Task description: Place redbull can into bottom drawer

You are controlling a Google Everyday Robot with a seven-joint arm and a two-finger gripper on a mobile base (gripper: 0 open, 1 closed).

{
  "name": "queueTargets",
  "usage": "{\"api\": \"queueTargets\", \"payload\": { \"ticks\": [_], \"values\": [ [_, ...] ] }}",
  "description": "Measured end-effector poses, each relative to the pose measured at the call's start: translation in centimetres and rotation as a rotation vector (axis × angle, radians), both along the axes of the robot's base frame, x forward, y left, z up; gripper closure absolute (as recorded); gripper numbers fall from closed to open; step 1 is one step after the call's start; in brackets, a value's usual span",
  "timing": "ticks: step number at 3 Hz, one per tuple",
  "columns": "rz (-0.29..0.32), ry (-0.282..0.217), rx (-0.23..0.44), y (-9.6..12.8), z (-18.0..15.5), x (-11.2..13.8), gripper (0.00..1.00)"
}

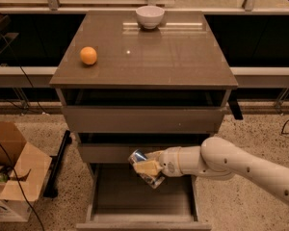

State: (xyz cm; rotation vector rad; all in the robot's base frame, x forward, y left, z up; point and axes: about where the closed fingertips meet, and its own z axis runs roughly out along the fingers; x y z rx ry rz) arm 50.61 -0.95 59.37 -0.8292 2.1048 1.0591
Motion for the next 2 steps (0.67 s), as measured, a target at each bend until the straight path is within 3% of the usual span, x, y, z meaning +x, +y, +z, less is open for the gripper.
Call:
{"api": "queueTargets", "payload": {
  "ticks": [2],
  "values": [
    [-0.041, 0.128, 0.129, 2.7, -12.8, 0.0, 1.00]
  ]
}}
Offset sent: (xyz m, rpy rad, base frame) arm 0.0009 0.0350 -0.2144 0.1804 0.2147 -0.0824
